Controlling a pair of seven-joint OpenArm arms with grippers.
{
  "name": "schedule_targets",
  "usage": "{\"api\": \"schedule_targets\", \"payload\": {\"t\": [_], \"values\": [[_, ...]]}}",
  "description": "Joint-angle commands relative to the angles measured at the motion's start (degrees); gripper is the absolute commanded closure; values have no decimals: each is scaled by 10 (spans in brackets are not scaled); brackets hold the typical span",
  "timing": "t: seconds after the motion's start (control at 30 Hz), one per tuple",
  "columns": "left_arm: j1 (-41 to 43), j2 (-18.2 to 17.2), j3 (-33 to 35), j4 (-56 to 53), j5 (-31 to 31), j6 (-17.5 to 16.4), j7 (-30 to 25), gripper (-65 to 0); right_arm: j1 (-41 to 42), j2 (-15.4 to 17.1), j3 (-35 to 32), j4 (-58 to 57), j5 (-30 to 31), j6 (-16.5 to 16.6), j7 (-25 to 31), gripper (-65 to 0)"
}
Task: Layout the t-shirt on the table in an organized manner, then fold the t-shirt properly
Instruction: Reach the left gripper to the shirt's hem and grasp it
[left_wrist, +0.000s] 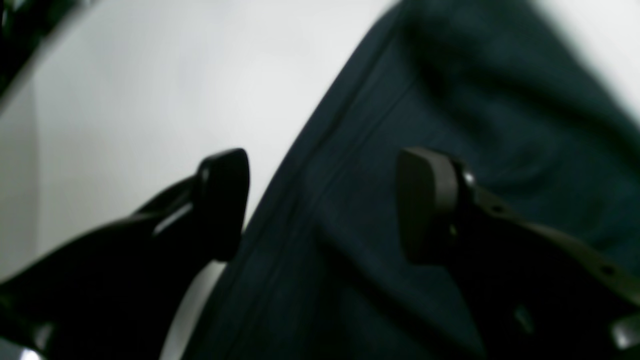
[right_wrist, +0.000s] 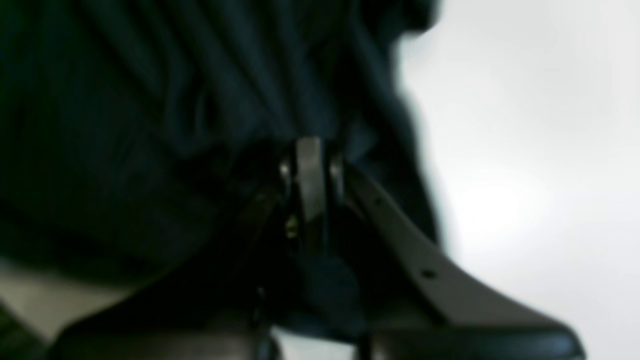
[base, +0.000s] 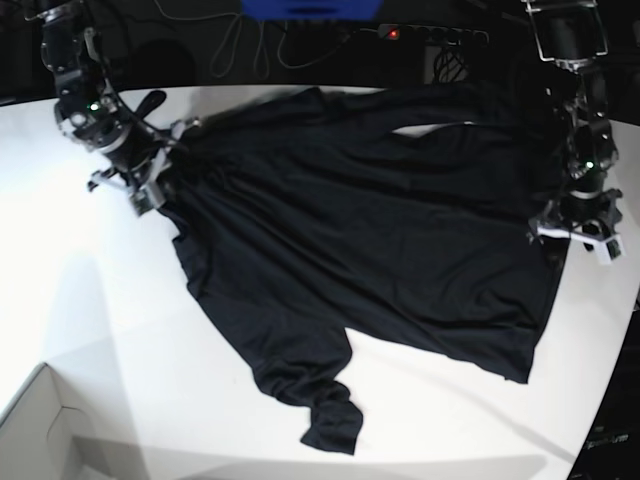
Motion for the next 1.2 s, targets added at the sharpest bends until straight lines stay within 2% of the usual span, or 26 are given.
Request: {"api": "schedule_targets", "payload": {"t": [0.0, 0.1, 0.17, 0.23, 0.33, 0.5, 0.7, 0.8, 0.9, 1.03, 1.17], "values": [[-9, -8, -2, 25, -1, -1, -12, -444, 11, 3, 30, 28, 3, -2, 21, 0], [-26, -5, 3, 77, -2, -1, -12, -445, 13, -23, 88, 64, 3, -2, 20, 0], [-48, 3, 23, 89, -2, -1, -12, -445, 15, -36, 102, 73, 3, -2, 20, 0], [-80, 9, 58, 91, -1, -1, -12, -445, 15, -40, 104, 73, 3, -2, 17, 0], [-137, 27, 134, 76, 4, -1, -12, -445, 14, -50, 104, 73, 3, 0, -23, 0], [-259, 89, 263, -59, 4, -1, -12, -445, 12, -61, 104, 73, 3, 0, -62, 0], [-424, 192, 398, -348, 4, -1, -17, -444, 11, -71, 106, 73, 2, 0, -84, 0], [-493, 234, 413, -482, 4, -1, -19, -443, 12, -72, 106, 73, 2, 0, -101, 0], [-534, 267, 413, -563, 8, -1, -21, -443, 11, -73, 107, 73, 2, 0, -101, 0], [-539, 272, 413, -594, 82, 0, -64, -443, 11, -84, 107, 73, 2, 0, -101, 0], [-528, 272, 413, -623, 153, 0, -84, -444, 11, -86, 107, 73, 2, 0, -101, 0]]}}
